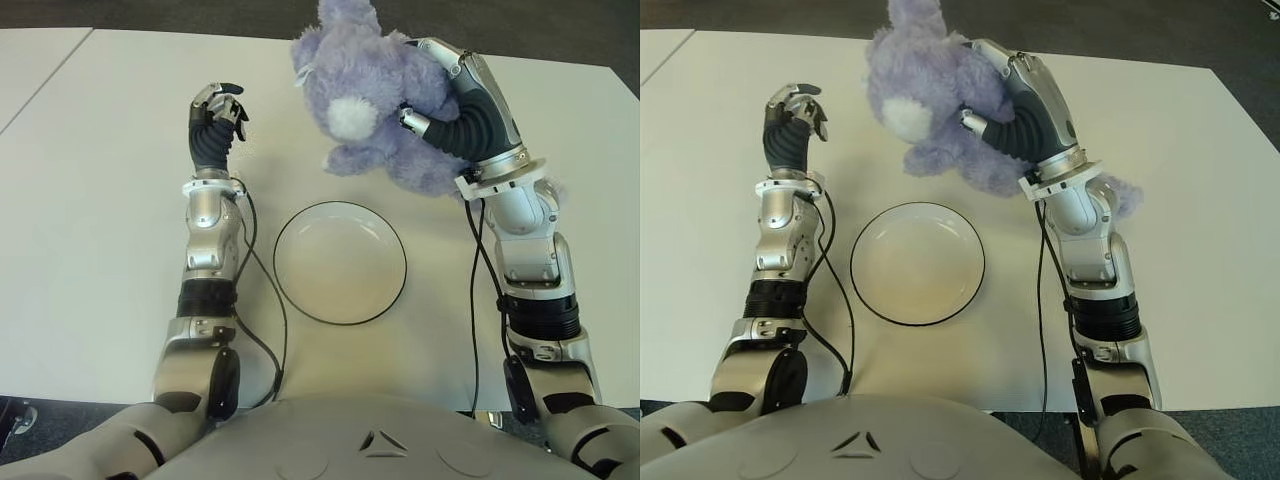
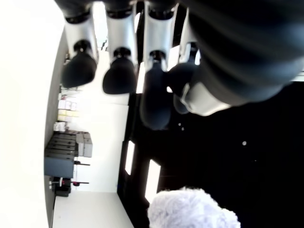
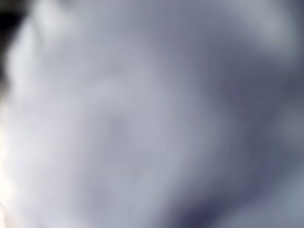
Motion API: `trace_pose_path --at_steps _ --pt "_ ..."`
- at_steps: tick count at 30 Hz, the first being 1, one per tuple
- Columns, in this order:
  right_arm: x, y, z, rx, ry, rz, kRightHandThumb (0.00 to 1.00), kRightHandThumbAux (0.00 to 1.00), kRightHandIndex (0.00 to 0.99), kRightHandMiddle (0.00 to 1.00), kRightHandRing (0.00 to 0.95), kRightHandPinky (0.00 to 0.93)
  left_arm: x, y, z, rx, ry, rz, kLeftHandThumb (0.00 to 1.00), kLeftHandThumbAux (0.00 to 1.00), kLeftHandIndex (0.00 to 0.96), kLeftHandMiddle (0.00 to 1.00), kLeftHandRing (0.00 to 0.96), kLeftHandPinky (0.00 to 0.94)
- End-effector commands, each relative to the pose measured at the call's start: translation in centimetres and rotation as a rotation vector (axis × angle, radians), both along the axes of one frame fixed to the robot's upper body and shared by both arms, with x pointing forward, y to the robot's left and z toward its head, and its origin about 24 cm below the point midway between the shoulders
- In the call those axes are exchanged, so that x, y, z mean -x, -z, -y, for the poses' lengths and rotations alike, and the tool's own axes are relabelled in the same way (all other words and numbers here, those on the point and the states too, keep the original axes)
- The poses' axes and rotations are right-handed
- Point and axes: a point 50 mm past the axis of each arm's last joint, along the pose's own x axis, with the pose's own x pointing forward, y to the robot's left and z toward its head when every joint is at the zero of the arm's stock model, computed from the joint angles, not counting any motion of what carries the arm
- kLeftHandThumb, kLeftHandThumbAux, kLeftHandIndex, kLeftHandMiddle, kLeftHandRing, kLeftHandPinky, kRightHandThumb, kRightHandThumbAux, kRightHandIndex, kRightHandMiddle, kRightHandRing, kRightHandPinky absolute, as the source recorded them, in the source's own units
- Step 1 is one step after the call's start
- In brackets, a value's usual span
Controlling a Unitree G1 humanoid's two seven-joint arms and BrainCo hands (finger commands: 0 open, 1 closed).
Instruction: Put the doll into the plate.
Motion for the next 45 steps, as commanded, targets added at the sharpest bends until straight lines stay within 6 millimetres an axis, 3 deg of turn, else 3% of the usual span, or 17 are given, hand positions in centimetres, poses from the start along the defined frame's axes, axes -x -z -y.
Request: trace_pose_path --at_steps 1,24,45 --pt "0.5 0.3 -0.4 0.015 -0.037 -0.004 0.852 0.679 0.395 0.538 0.885 0.880 0.2 0.7 -0.3 -0.005 -0.009 -0.033 0.717 0.699 0.445 0.808 0.799 0.776" --pt "2.0 0.9 -1.9 0.087 -0.131 -0.076 0.855 0.677 0.399 0.539 0.869 0.852 -0.1 1.1 -0.7 -0.012 0.004 -0.070 0.717 0.699 0.445 0.806 0.794 0.764" --pt "2.6 3.1 -2.8 0.100 -0.188 -0.150 0.854 0.678 0.399 0.545 0.871 0.869 -0.2 1.3 -0.6 -0.006 0.016 -0.085 0.716 0.699 0.445 0.803 0.791 0.759"
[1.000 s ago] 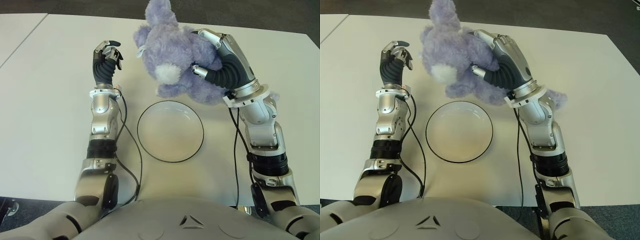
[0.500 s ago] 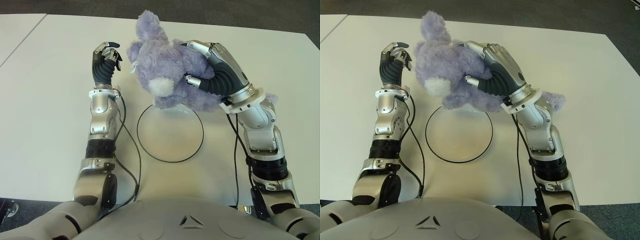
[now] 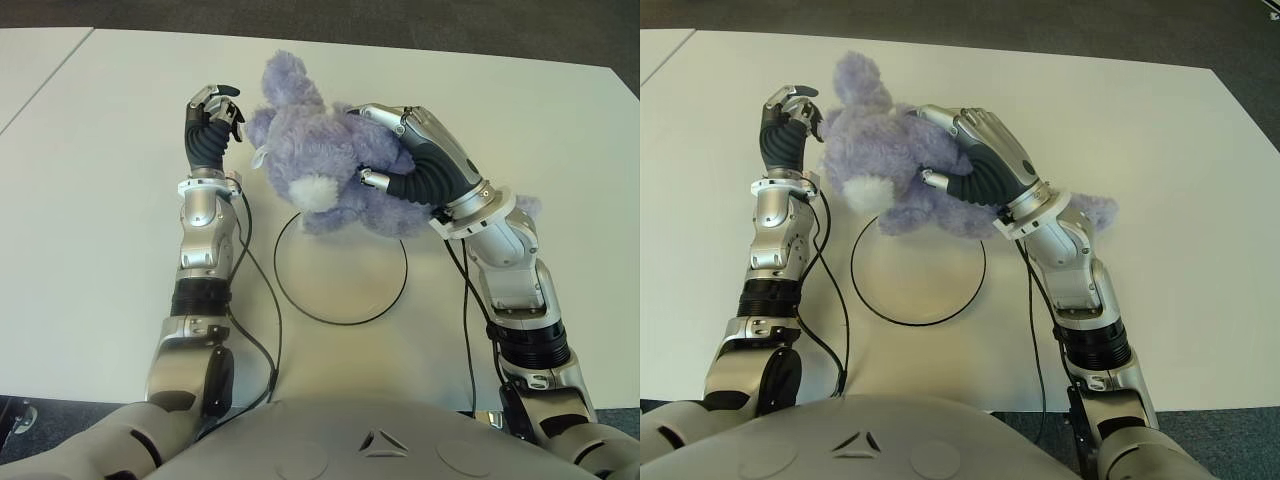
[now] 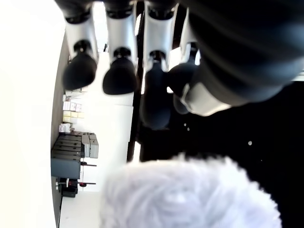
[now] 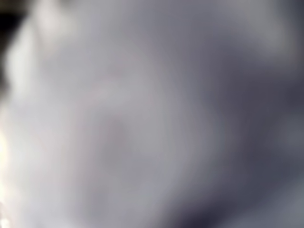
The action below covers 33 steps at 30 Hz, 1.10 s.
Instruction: Put the doll into the plate.
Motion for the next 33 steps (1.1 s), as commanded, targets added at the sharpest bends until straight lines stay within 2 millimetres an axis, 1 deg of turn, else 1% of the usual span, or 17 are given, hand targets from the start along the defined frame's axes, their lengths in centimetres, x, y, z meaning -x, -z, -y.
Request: trace_pose_path --at_steps 1,15,25,28,30,33 --pt "0.3 0.7 -0.2 0.004 -0.017 -0.038 0.854 0.678 0.399 0.545 0.872 0.872 0.1 0.7 0.0 -0.002 0.012 -0.037 0.716 0.699 0.445 0.802 0.791 0.759" --pt "0.9 1.8 -0.3 0.082 -0.039 -0.147 0.854 0.678 0.399 0.546 0.871 0.859 0.0 0.7 0.1 -0.001 0.010 -0.038 0.716 0.699 0.445 0.804 0.791 0.758" --pt "1.2 2.4 -0.3 0.106 -0.022 -0.159 0.854 0.679 0.398 0.543 0.857 0.823 0.0 0.7 0.1 0.001 0.009 -0.039 0.717 0.699 0.446 0.799 0.789 0.755" --pt "1.2 2.6 -0.3 0.119 0.001 -0.141 0.855 0.676 0.403 0.552 0.836 0.789 0.1 0.7 0.1 0.001 0.011 -0.037 0.717 0.699 0.445 0.800 0.789 0.756" --pt "1.1 2.7 -0.2 0.136 0.015 -0.136 0.858 0.673 0.414 0.575 0.812 0.753 0.1 0.7 0.1 0.001 0.010 -0.036 0.716 0.699 0.445 0.801 0.790 0.757" --pt "1.1 2.8 -0.1 0.164 0.039 -0.147 0.859 0.670 0.420 0.594 0.785 0.723 0.1 0.7 0.1 0.009 0.002 -0.029 0.716 0.699 0.445 0.803 0.790 0.761"
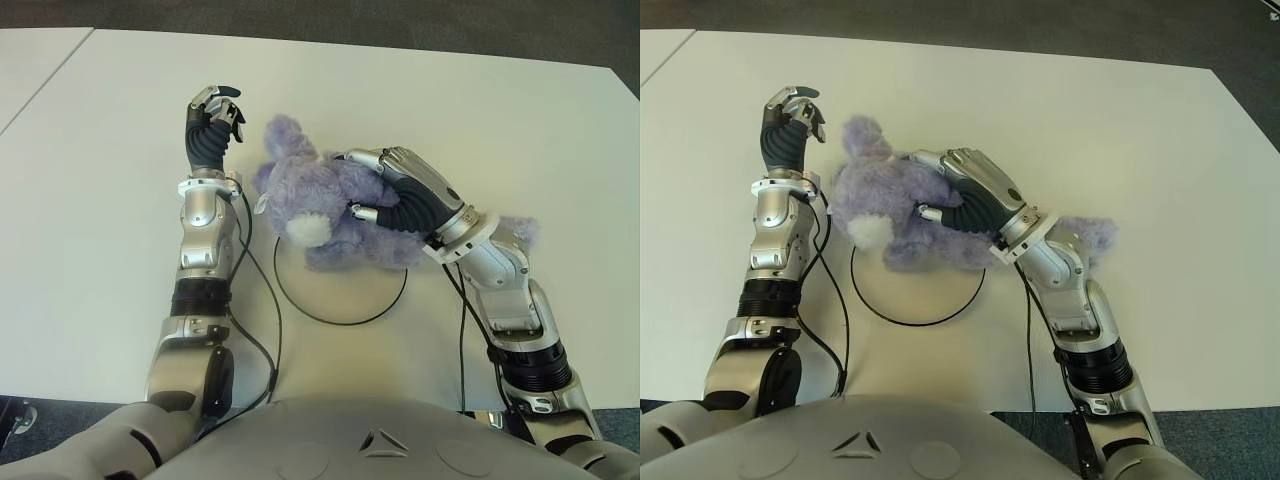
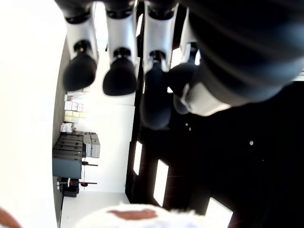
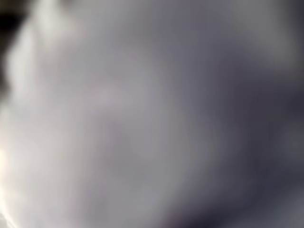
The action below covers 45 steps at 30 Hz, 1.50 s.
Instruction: Put the doll into the plate.
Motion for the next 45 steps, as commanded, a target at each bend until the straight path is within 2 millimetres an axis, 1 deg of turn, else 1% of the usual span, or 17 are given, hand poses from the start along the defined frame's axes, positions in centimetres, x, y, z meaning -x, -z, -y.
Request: trace_pose_path --at_steps 1,4,6,10,11,12,13,14,15,18,21,24,26,33,39,45 --pt "0.1 0.4 0.2 0.039 0.039 -0.015 0.858 0.669 0.420 0.595 0.779 0.719 0.1 0.6 0.1 0.013 -0.002 -0.022 0.716 0.699 0.445 0.803 0.791 0.762" --pt "0.2 0.3 0.4 0.058 0.051 -0.023 0.855 0.669 0.415 0.600 0.759 0.703 0.2 0.6 0.1 0.021 -0.008 -0.013 0.716 0.699 0.445 0.805 0.792 0.766" --pt "0.2 0.2 0.5 0.073 0.055 -0.031 0.851 0.668 0.429 0.535 0.736 0.679 0.2 0.6 0.1 0.027 -0.010 -0.010 0.716 0.699 0.445 0.807 0.794 0.770" --pt "0.2 0.0 0.6 0.090 0.047 -0.042 0.843 0.670 0.430 0.499 0.683 0.633 0.1 0.6 0.0 0.034 -0.013 -0.005 0.716 0.699 0.445 0.809 0.796 0.770" --pt "0.2 0.0 0.6 0.093 0.043 -0.043 0.755 0.586 0.371 0.495 0.615 0.574 0.1 0.6 0.0 0.035 -0.013 -0.004 0.716 0.699 0.445 0.809 0.797 0.770" --pt "0.2 0.0 0.7 0.095 0.038 -0.045 0.696 0.533 0.333 0.491 0.571 0.535 0.1 0.6 0.0 0.036 -0.013 -0.003 0.717 0.699 0.445 0.810 0.797 0.769" --pt "0.2 0.0 0.7 0.097 0.034 -0.045 0.670 0.512 0.313 0.464 0.527 0.499 0.1 0.6 0.0 0.036 -0.013 -0.003 0.717 0.699 0.445 0.810 0.798 0.769" --pt "0.1 0.0 0.8 0.104 0.025 -0.048 0.631 0.483 0.283 0.424 0.462 0.445 0.1 0.6 0.0 0.037 -0.013 -0.002 0.717 0.699 0.445 0.810 0.798 0.769" --pt "0.1 0.0 0.8 0.109 0.019 -0.051 0.588 0.460 0.250 0.355 0.374 0.356 0.1 0.6 0.0 0.037 -0.012 -0.001 0.717 0.699 0.445 0.810 0.798 0.768" --pt "-0.3 0.2 0.9 0.122 0.003 -0.060 0.518 0.431 0.197 0.263 0.257 0.244 0.1 0.6 0.0 0.039 -0.012 -0.001 0.717 0.699 0.445 0.810 0.797 0.765" --pt "-0.5 0.4 1.0 0.133 -0.004 -0.059 0.471 0.424 0.168 0.215 0.198 0.183 0.1 0.6 0.1 0.038 -0.012 -0.001 0.717 0.699 0.445 0.810 0.798 0.767" --pt "-0.7 0.5 1.0 0.144 -0.004 -0.059 0.438 0.423 0.149 0.179 0.155 0.143 0.0 0.6 0.0 0.037 -0.011 0.000 0.717 0.699 0.445 0.810 0.798 0.771" --pt "-0.7 0.5 1.1 0.150 -0.004 -0.058 0.429 0.423 0.144 0.169 0.143 0.132 0.0 0.6 0.0 0.037 -0.011 0.001 0.717 0.699 0.445 0.810 0.799 0.772" --pt "-1.1 0.8 1.2 0.212 0.006 -0.061 0.373 0.426 0.100 0.089 0.050 0.019 0.1 0.6 0.0 0.037 -0.013 0.002 0.717 0.699 0.445 0.811 0.799 0.769" --pt "-1.8 1.4 1.7 0.238 0.033 -0.076 0.327 0.410 0.066 0.023 0.006 0.001 0.0 0.6 0.1 0.040 -0.011 -0.003 0.717 0.699 0.445 0.811 0.800 0.774" --pt "-2.2 1.5 1.8 0.257 0.050 -0.064 0.303 0.374 0.044 0.002 0.000 0.000 0.1 0.5 0.0 0.044 -0.010 -0.003 0.718 0.699 0.445 0.811 0.800 0.772"
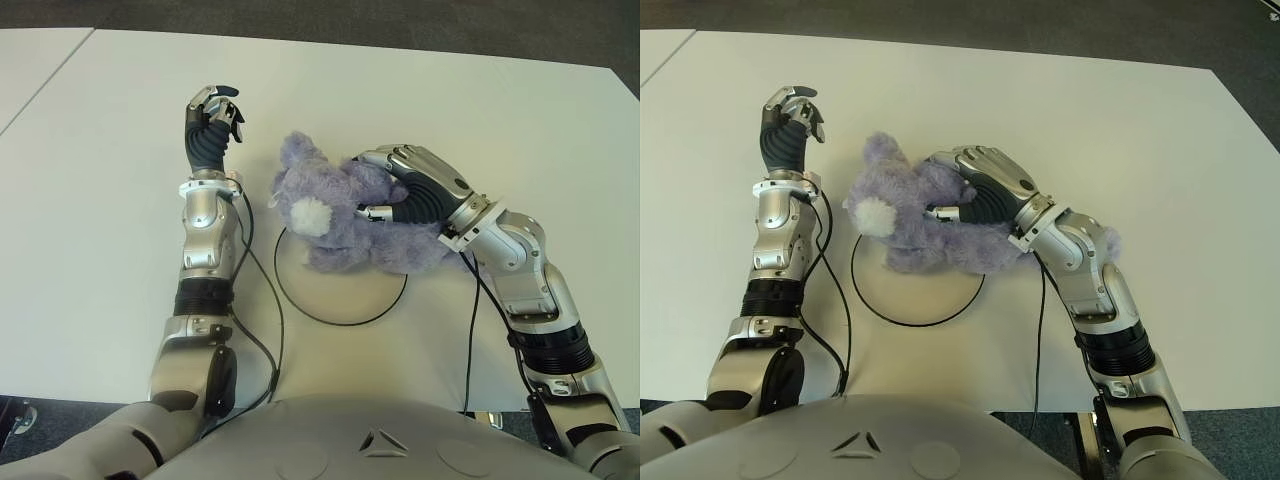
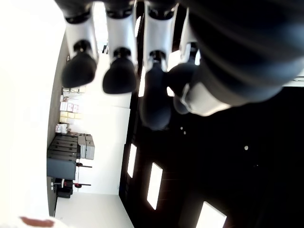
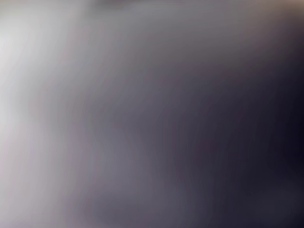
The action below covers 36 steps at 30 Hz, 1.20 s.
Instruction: Put the doll into the plate.
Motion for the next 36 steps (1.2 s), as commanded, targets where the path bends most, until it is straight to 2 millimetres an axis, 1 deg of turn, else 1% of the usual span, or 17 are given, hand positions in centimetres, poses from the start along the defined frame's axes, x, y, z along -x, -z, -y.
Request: trace_pose_path --at_steps 1,11,17,28,36 --pt "-0.27 0.99 0.02 0.056 0.007 -0.025 0.302 0.372 0.043 0.001 0.000 0.000 0.05 0.41 -0.05 0.014 -0.001 -0.024 0.718 0.699 0.445 0.811 0.800 0.772" --pt "-1.03 1.45 0.26 0.056 0.038 0.034 0.328 0.350 0.031 0.000 0.000 0.000 0.08 0.44 -0.02 0.023 0.000 -0.019 0.719 0.699 0.445 0.808 0.798 0.774" --pt "-1.10 1.47 0.19 0.003 0.046 0.044 0.339 0.332 0.011 0.000 0.000 0.000 0.08 0.41 -0.01 0.025 0.001 -0.019 0.719 0.699 0.445 0.809 0.799 0.774" --pt "-0.92 1.31 -0.04 -0.063 0.000 0.063 0.318 0.282 0.000 0.000 0.000 0.000 0.08 0.41 0.06 0.022 0.003 -0.020 0.718 0.699 0.445 0.811 0.800 0.774" --pt "-0.84 1.07 -0.09 -0.088 -0.032 0.049 0.338 0.272 0.000 0.000 0.000 0.000 0.07 0.43 0.11 0.019 0.003 -0.022 0.718 0.699 0.445 0.815 0.803 0.775"
